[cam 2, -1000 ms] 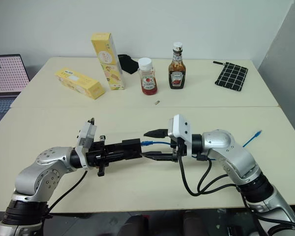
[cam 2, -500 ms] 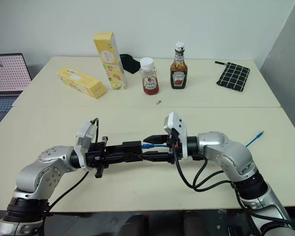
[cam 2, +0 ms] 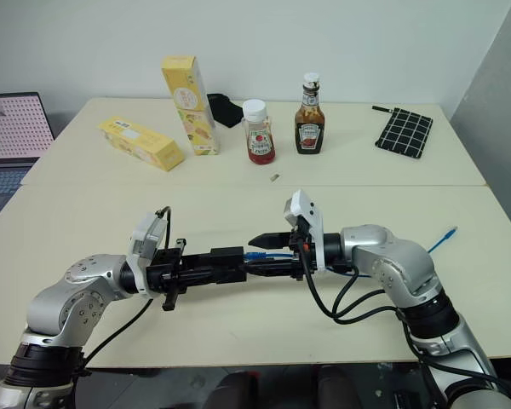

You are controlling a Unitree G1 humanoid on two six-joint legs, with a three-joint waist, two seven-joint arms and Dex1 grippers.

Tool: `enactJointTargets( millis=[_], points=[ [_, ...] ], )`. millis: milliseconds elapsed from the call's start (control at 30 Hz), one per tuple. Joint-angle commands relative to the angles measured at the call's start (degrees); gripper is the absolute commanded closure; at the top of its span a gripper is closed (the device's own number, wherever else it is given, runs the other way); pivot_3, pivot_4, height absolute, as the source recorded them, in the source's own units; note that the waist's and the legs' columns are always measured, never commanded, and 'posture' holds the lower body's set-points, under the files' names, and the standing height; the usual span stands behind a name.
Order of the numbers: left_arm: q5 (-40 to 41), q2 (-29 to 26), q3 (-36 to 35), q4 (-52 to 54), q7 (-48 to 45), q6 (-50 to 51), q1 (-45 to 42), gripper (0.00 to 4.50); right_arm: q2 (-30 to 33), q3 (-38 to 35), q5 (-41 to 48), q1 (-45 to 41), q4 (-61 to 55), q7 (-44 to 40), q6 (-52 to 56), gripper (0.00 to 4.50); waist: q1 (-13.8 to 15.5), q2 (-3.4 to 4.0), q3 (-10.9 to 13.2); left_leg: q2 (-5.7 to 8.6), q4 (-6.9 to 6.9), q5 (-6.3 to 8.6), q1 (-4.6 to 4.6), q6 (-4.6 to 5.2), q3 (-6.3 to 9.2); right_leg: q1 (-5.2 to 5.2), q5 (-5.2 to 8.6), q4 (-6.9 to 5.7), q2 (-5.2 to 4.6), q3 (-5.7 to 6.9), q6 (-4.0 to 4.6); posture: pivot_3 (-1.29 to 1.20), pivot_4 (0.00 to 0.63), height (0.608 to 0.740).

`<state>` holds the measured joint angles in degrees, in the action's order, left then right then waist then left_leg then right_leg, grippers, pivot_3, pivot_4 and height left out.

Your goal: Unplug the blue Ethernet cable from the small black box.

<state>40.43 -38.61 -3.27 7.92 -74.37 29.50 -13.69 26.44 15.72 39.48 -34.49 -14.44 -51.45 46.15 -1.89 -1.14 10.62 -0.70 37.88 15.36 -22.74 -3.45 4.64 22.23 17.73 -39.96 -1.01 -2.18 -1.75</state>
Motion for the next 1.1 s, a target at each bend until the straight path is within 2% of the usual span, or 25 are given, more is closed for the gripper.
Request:
enactJointTargets(
  millis=[33, 133, 300, 667, 900, 1100],
  points=[
    [1.3, -0.6, -1.8, 1.8, -0.3, -0.4, 0.0, 3.71, 0.0, -0.9, -0.1, -0.6, -1.3, -1.4, -0.4, 2.78, 0.0, 0.00, 0.0, 0.00, 0.00, 0.00, 0.00, 0.00, 0.00, 0.00, 0.00, 0.00, 0.00, 0.00, 0.00, 0.00, 0.150, 0.740],
    [1.4, -0.4, -1.8, 1.6, -0.1, -0.2, -0.3, 3.71, 0.2, -0.4, -1.0, -0.5, -1.4, -1.9, -0.8, 3.51, 0.0, 0.00, 0.0, 0.00, 0.00, 0.00, 0.00, 0.00, -0.01, 0.00, 0.00, 0.00, 0.00, 0.00, 0.00, 0.00, 0.150, 0.740],
    [1.7, -0.2, -1.9, 1.6, -0.1, 0.1, -0.5, 3.71, 0.3, 0.1, -2.4, -0.5, -1.4, -2.9, -1.7, 4.43, 0.0, 0.00, 0.0, 0.00, 0.00, 0.00, 0.00, 0.00, 0.00, 0.00, 0.00, 0.00, 0.00, 0.00, 0.00, 0.00, 0.150, 0.740],
    [1.7, -0.4, -1.8, 2.0, -1.8, 0.2, -0.1, 3.71, 1.3, -0.2, -2.0, -1.2, -0.5, -6.2, 0.0, 4.43, 0.0, 0.00, 0.0, 0.00, 0.00, 0.00, 0.00, 0.00, 0.00, 0.00, 0.00, 0.00, 0.00, 0.01, 0.00, 0.00, 0.150, 0.740],
    [-0.4, -1.5, -2.7, 0.4, -2.3, -1.7, 1.2, 3.71, 5.2, -1.3, -3.0, -1.0, 1.6, -9.5, -0.2, 4.45, 0.0, 0.00, 0.0, 0.01, 0.00, 0.00, 0.00, 0.00, 0.00, 0.00, 0.00, 0.01, 0.00, 0.01, 0.00, 0.00, 0.150, 0.740],
    [-0.3, -1.3, -4.3, 0.5, 0.5, -2.0, 3.4, 3.71, 6.6, -3.7, -3.6, 0.5, 3.4, -7.8, -1.2, 4.50, 0.0, 0.00, 0.0, -0.01, -0.01, 0.00, 0.00, 0.01, -0.01, 0.00, 0.00, 0.01, 0.00, -0.01, 0.00, 0.00, 0.150, 0.740]
  ],
)
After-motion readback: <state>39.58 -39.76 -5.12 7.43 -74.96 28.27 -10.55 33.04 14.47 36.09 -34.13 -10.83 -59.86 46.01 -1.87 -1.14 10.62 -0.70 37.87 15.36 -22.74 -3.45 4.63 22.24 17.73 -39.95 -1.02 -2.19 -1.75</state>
